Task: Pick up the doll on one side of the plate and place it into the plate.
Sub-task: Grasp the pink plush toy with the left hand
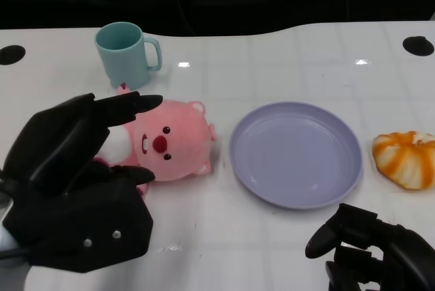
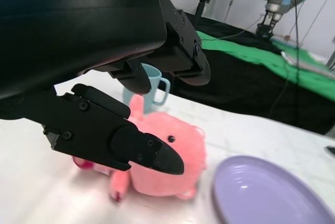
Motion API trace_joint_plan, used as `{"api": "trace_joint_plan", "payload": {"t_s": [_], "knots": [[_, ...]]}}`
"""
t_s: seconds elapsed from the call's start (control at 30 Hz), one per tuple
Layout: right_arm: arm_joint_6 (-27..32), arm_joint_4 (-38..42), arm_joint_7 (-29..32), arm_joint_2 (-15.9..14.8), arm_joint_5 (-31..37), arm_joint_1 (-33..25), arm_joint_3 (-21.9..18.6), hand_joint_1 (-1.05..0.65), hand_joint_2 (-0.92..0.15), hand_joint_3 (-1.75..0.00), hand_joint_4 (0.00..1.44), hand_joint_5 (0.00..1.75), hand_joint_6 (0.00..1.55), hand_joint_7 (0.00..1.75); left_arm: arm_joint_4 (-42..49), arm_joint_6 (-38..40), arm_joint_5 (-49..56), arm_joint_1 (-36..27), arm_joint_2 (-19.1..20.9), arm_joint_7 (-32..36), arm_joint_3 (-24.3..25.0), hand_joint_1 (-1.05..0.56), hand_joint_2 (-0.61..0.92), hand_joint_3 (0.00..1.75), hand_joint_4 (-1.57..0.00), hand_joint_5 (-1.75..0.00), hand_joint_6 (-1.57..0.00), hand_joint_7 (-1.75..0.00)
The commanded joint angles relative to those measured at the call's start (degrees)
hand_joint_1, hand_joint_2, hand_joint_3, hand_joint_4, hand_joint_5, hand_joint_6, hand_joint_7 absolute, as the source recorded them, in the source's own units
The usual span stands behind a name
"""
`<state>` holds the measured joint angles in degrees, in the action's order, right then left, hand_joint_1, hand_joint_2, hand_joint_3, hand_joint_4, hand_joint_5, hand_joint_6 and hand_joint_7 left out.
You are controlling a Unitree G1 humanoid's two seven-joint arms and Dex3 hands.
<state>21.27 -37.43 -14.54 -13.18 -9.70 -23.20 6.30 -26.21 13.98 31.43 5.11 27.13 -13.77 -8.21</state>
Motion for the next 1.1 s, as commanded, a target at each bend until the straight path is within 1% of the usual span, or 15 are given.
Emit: {"api": "trace_joint_plan", "payload": {"t_s": [0.03,0.2,0.47,0.63,0.97,1.1], "knots": [[-0.59,-0.42,-0.02,-0.29,-0.25,-0.34,-0.86,-0.10,-0.65,-1.06,0.65,1.75,0.48,1.43,2.25,0.38,5.17,3.08,2.21,-1.60,-1.71,-0.61,0.91,0.01,-0.13,-0.51,-0.38,0.00],[-0.26,-1.20,0.28,-0.37,-0.02,-0.85,-0.73,-0.11,-0.65,-1.05,0.65,1.75,0.48,1.42,7.68,1.39,15.44,8.09,3.90,-3.73,-5.49,-0.65,0.92,0.02,-0.03,-0.46,-0.29,0.00],[0.06,-2.51,0.48,-0.43,0.02,-1.86,-0.64,-0.12,-0.66,-1.04,0.64,1.75,0.47,1.42,18.78,3.30,20.48,15.93,2.54,-8.25,-9.37,-0.71,0.92,0.01,-0.01,-0.40,-0.24,0.00],[0.35,-3.16,0.50,-0.50,-0.03,-2.30,-0.56,-0.13,-0.66,-1.04,0.64,1.75,0.48,1.41,24.18,3.87,20.64,19.28,1.05,-10.37,-11.43,-0.75,0.92,0.02,0.00,-0.34,-0.20,0.00],[0.61,-3.95,0.51,-0.49,-0.12,-2.84,-0.54,-0.13,-0.66,-1.04,0.64,1.75,0.48,1.41,35.11,2.52,20.22,23.70,-1.80,-9.01,-15.05,-0.73,0.90,0.00,-0.01,-0.31,-0.21,0.00],[1.18,-4.36,0.63,-0.48,-0.19,-2.91,-0.55,-0.12,-0.66,-1.04,0.64,1.75,0.48,1.41,41.35,0.97,19.79,25.74,-3.15,-7.59,-16.41,-0.72,0.90,0.00,-0.01,-0.30,-0.21,0.00]]}}
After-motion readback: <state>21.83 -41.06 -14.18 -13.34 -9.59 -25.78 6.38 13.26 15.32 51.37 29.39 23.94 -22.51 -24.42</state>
